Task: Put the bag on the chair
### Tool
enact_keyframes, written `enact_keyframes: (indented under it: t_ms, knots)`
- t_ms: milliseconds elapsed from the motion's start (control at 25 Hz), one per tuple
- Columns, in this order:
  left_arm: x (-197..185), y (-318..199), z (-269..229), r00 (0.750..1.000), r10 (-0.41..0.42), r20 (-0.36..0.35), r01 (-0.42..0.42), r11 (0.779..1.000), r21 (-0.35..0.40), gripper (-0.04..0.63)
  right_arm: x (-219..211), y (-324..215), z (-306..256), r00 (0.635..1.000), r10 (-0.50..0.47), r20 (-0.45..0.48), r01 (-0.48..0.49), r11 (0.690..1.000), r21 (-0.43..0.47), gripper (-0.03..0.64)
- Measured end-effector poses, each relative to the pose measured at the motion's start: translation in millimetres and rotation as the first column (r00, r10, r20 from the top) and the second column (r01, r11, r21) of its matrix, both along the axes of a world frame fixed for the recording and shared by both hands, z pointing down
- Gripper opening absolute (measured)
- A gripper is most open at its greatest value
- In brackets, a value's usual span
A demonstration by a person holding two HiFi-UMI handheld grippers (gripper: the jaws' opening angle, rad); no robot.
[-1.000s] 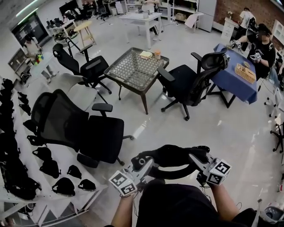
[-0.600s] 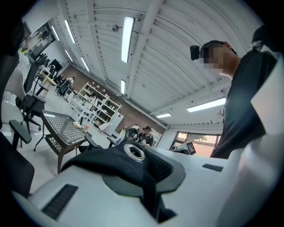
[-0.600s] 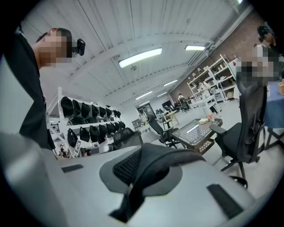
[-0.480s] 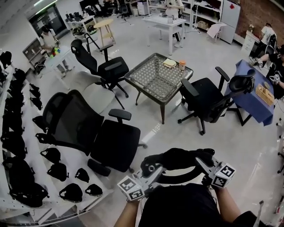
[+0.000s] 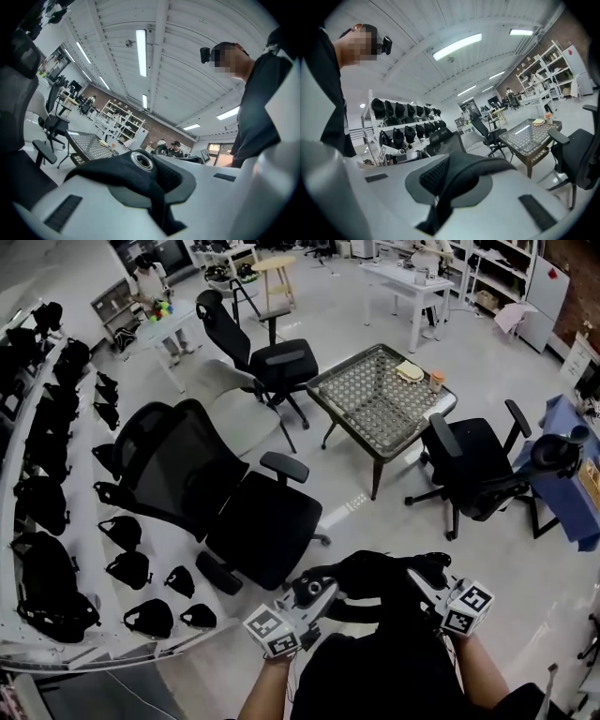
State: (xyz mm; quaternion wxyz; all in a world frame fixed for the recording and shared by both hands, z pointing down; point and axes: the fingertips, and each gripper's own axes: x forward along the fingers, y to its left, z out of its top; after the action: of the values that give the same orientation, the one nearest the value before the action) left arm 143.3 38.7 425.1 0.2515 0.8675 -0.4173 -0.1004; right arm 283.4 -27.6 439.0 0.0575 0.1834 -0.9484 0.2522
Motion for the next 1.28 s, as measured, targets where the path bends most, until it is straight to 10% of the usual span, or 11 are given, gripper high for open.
enact_keyframes:
  t_ms: [400, 1280]
  knots:
    - [-24.2, -89.3, 32.5, 0.957, -0.289, -0.027, 0.283, 0.951, -0.125, 0.021, -34.2, -106.0, 27.1, 0.943, -0.332, -0.008, 0.332, 0.943, 0.001, 0.017]
    - [-38.9, -198.7, 43.4, 0.806, -0.591, 0.039, 0.588, 0.792, -0.161, 0.021, -83.7, -252.6, 45.1, 0.790, -0.612, 0.043, 0.613, 0.788, -0.048, 0.017]
